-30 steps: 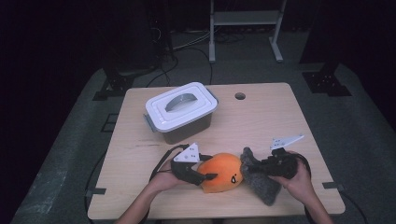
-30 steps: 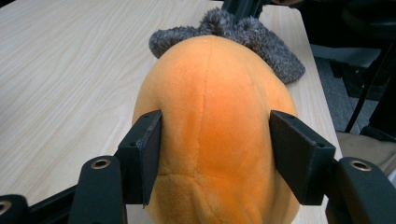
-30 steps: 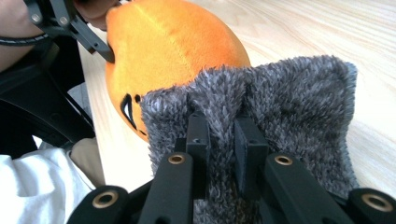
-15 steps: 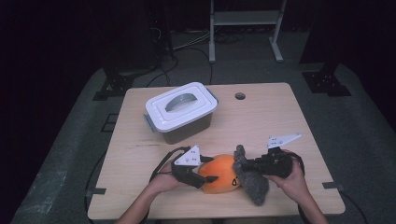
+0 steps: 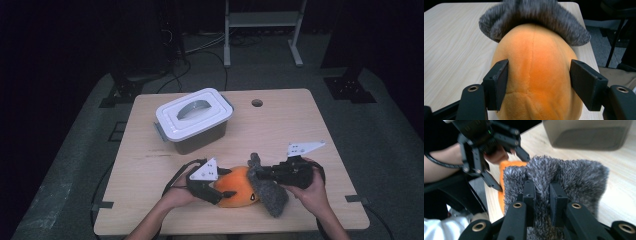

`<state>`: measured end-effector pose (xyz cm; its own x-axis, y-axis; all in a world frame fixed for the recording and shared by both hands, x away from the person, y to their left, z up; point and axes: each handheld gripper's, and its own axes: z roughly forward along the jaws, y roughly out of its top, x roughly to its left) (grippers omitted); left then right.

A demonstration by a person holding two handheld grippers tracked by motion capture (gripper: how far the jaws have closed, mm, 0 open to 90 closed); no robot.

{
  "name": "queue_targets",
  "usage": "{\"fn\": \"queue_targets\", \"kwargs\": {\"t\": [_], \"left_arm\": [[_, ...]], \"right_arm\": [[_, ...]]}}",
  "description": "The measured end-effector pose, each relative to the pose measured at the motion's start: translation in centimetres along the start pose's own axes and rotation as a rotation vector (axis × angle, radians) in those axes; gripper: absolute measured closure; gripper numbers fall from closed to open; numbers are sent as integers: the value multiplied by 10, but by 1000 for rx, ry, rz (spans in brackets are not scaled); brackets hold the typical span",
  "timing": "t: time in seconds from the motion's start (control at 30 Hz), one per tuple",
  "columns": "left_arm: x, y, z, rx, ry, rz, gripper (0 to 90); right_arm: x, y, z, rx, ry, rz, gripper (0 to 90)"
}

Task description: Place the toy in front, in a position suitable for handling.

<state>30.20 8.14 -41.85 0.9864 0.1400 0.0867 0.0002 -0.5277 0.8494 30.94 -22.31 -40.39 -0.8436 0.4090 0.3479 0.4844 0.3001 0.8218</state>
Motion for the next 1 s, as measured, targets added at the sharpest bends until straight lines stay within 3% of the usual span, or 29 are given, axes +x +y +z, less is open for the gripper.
{"fn": "queue_targets", "kwargs": {"t": [0.1,0.23,0.33,0.43,0.47,0.53,0.7,0.83,0.93,1.0], "left_arm": [[1,1,0,-4,-14,-6,300],[6,3,1,28,1,-82,152],[8,-2,4,38,-18,-118,158],[7,-1,3,33,-4,-92,319],[5,3,0,28,55,-37,375],[6,4,-3,24,81,-19,398],[8,1,-7,27,60,-12,395],[8,0,-6,36,23,-21,359],[7,-1,-5,39,-1,-26,313],[8,0,-4,49,3,-62,227]], "right_arm": [[-1,-6,5,22,0,1,769],[-1,-11,4,36,-23,3,768],[-4,-16,1,45,-16,15,766],[-5,-17,-1,60,-27,10,764],[-6,-17,-3,67,-42,4,765],[-7,-17,-5,76,-55,6,765],[-8,-17,-3,91,-55,13,766],[-1,-11,-4,74,-66,-15,775],[5,-4,-2,25,-31,-24,775],[9,-1,3,34,-31,-40,774]]}}
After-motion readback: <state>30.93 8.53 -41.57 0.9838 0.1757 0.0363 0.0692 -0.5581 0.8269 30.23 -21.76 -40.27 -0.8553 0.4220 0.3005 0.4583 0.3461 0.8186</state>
